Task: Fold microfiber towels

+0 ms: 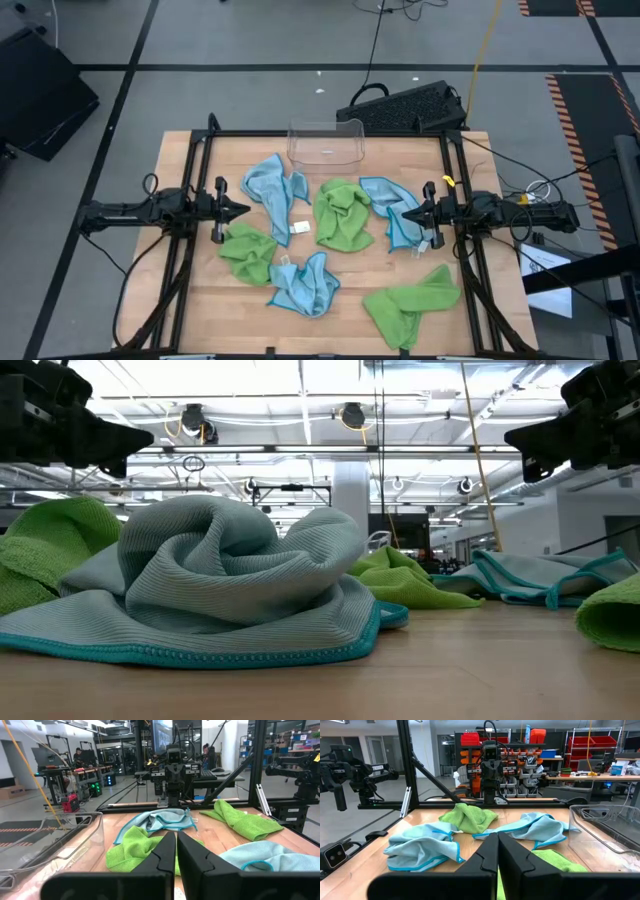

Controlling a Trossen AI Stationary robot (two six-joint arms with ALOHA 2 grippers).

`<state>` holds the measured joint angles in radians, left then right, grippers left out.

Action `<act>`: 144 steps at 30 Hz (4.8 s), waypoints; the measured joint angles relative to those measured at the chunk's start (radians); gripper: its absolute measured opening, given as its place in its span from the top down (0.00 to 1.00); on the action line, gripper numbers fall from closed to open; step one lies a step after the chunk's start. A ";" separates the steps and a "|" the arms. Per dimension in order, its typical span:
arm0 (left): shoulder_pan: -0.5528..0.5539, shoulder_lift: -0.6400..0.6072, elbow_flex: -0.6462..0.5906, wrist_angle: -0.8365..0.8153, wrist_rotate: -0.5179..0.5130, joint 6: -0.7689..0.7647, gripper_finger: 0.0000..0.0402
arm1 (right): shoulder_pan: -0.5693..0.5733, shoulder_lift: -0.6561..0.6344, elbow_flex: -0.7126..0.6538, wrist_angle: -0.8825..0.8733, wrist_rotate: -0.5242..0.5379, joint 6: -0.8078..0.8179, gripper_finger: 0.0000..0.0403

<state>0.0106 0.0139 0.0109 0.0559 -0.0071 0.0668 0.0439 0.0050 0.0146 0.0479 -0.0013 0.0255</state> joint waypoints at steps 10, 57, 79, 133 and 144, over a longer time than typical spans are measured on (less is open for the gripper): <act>0.000 0.000 0.000 0.000 0.000 0.000 0.95 | 0.000 0.000 0.000 0.008 0.000 -0.011 1.00; 0.000 0.000 0.000 0.009 -0.010 0.010 0.95 | 0.195 1.268 1.588 -0.932 0.054 0.826 1.00; -0.002 0.001 0.020 0.065 -0.035 -0.243 0.95 | 0.500 1.515 1.712 -1.092 -0.003 1.512 1.00; -0.565 1.239 1.012 0.024 -0.387 -0.632 0.95 | 0.927 1.826 1.121 -0.305 0.131 1.703 0.59; -0.569 1.381 1.176 -0.073 -0.387 -0.596 0.95 | 0.925 1.844 1.123 -0.311 0.135 1.300 0.59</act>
<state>-0.5587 1.3945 1.1869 -0.0169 -0.3939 -0.5294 0.9686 1.8486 1.1378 -0.2628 0.1335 1.3259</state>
